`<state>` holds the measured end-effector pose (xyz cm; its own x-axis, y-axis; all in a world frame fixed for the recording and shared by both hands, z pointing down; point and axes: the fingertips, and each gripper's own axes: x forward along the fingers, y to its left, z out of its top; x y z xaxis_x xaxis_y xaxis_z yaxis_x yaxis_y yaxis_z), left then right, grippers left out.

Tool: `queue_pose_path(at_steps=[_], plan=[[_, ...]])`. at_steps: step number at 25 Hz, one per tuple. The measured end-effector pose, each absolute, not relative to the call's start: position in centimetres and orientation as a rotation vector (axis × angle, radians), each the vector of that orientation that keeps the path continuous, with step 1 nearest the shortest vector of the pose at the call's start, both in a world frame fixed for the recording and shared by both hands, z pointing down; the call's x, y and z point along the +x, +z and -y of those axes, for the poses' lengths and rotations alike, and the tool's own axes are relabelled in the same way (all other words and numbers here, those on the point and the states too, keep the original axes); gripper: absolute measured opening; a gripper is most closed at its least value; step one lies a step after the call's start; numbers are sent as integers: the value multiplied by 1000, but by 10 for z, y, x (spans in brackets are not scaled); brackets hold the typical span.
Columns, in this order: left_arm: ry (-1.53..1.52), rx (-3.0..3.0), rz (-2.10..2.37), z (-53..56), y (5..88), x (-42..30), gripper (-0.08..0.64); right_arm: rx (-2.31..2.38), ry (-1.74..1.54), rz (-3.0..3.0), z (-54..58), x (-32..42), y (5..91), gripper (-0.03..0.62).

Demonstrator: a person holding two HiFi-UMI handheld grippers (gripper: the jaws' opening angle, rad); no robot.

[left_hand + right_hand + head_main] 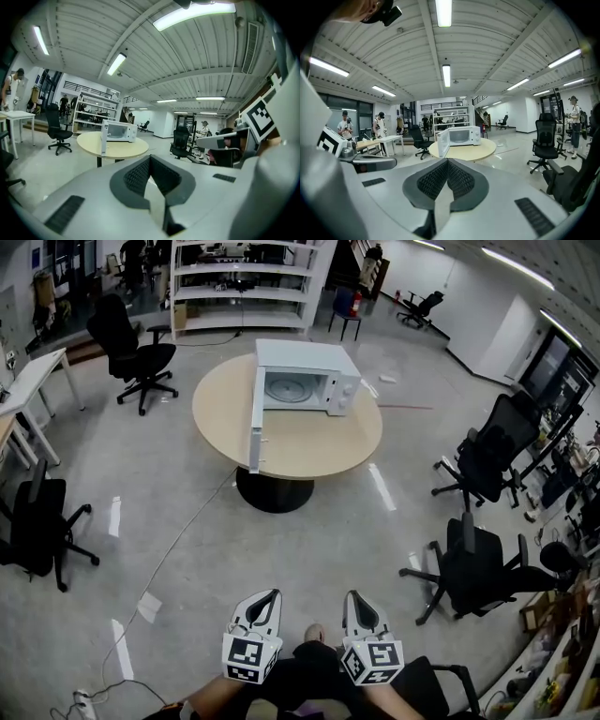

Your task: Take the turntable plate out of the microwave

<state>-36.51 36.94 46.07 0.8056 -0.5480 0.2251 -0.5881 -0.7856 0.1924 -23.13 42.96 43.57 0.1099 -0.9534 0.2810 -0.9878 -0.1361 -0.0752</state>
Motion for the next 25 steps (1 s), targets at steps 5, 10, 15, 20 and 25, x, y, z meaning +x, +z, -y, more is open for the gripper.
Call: queue_pose_path(at_steps=[5,10,15,20,25], plan=[[265,2740,872,-353,467,-342,47,2232,432,1977,-410,-208,448,15],[290,2713,912,-318,471,-309,48,2225,436,2012,-373,-172,451,15],[289,2678,939,-284,469,-258,46,2214,491,2031,-336,-116,463,15],[317,2641,997,-251,470,-212,47,2184,524,2065,-297,-61,470,15],[333,2617,1064,-229,463,-165,46,2137,534,2137,-266,-11,468,15]])
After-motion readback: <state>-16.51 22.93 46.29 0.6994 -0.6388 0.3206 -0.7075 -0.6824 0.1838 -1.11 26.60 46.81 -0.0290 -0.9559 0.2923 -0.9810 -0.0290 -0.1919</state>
